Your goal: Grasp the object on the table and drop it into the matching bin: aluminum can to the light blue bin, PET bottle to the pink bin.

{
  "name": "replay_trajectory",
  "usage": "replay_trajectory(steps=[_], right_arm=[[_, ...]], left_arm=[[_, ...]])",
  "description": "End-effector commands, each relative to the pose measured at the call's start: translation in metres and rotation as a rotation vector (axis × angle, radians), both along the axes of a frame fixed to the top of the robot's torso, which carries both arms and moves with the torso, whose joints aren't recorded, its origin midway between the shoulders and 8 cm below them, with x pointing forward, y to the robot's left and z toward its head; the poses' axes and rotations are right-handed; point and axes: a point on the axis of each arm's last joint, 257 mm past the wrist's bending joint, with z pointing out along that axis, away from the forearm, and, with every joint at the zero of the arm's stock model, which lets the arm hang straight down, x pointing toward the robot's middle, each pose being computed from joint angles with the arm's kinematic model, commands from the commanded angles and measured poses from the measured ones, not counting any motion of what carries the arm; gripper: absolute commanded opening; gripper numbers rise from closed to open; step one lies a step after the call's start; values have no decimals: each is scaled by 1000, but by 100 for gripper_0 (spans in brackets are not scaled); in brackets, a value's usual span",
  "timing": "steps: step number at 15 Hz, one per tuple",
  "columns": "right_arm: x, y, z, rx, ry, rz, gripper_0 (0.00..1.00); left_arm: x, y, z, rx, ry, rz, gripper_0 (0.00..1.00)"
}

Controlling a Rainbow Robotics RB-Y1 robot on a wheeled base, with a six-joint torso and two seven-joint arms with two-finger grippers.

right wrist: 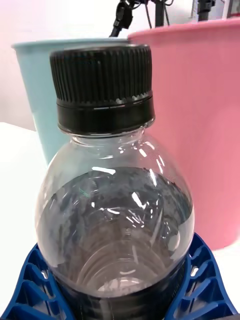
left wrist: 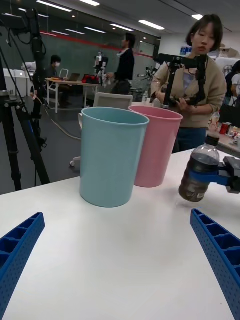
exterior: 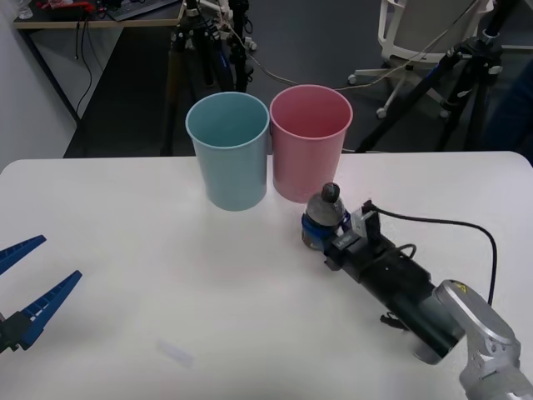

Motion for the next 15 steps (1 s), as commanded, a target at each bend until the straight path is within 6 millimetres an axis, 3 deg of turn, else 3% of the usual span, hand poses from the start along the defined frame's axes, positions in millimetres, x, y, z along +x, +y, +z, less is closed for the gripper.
replay_trajectory(steps=[1, 8, 13, 15], right_arm=[[-31, -19, 13, 17, 15, 24, 0], [-98, -78, 58, 52, 56, 46, 0], [-106, -104, 102, 52, 75, 85, 0], [-105, -102, 132, 79, 90, 110, 0]], left_arm=[[0, 0, 0, 0, 0, 0, 100], [0, 0, 0, 0, 0, 0, 100], [0, 0, 0, 0, 0, 0, 100], [0, 0, 0, 0, 0, 0, 100]])
